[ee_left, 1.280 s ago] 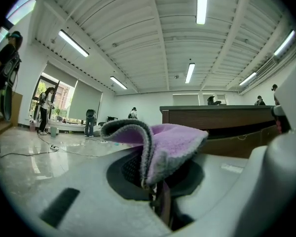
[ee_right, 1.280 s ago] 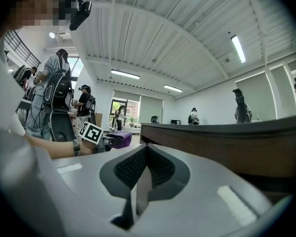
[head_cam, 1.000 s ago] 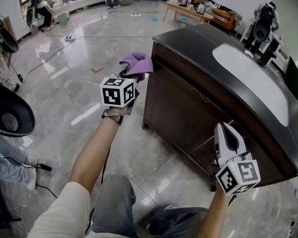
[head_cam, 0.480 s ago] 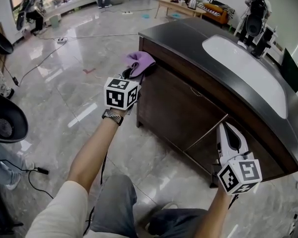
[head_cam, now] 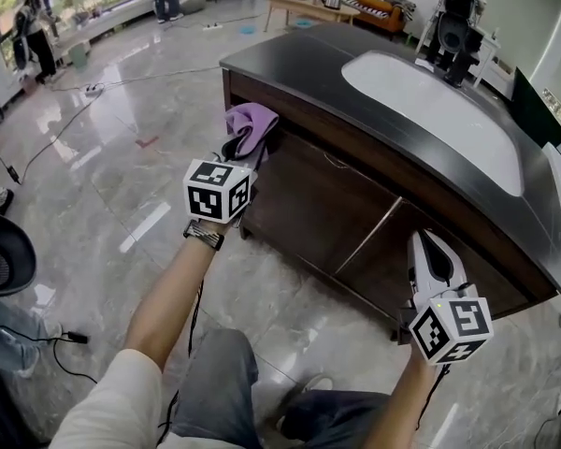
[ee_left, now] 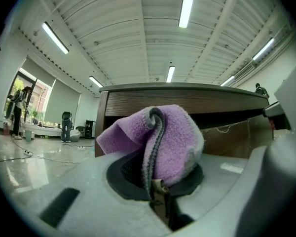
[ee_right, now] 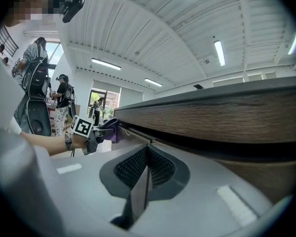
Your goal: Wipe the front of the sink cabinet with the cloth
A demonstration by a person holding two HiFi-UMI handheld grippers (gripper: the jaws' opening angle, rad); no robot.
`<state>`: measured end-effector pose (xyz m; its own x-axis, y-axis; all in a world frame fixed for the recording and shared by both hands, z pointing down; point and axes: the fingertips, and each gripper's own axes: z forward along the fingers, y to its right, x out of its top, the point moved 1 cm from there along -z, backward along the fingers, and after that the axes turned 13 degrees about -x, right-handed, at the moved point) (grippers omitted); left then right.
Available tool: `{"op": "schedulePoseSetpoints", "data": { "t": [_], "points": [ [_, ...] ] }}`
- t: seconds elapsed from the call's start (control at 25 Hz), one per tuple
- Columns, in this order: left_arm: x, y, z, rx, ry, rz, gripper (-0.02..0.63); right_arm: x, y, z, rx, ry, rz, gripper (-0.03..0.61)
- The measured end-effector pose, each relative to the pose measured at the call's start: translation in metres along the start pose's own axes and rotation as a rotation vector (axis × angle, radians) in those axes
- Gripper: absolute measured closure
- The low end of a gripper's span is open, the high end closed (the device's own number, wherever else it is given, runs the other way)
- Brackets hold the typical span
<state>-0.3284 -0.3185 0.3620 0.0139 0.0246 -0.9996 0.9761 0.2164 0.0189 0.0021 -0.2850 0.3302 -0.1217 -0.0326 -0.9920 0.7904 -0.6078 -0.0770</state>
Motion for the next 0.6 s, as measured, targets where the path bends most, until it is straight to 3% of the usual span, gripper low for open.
{"op": "schedulePoseSetpoints", "data": {
  "t": [0.28,0.6],
  "points": [
    [0.002,0.040,0.011,-0.066,0.016,0.007,0.569,-0.004,0.036,-0.026,-0.106,-0.022,0.006,0.571],
    [-0.001,0.103,0.023,-0.194,-0.003,0.047,0.569,-0.006,0.058,-0.047,-0.189,-0.029,0.021,0.571]
  ]
}}
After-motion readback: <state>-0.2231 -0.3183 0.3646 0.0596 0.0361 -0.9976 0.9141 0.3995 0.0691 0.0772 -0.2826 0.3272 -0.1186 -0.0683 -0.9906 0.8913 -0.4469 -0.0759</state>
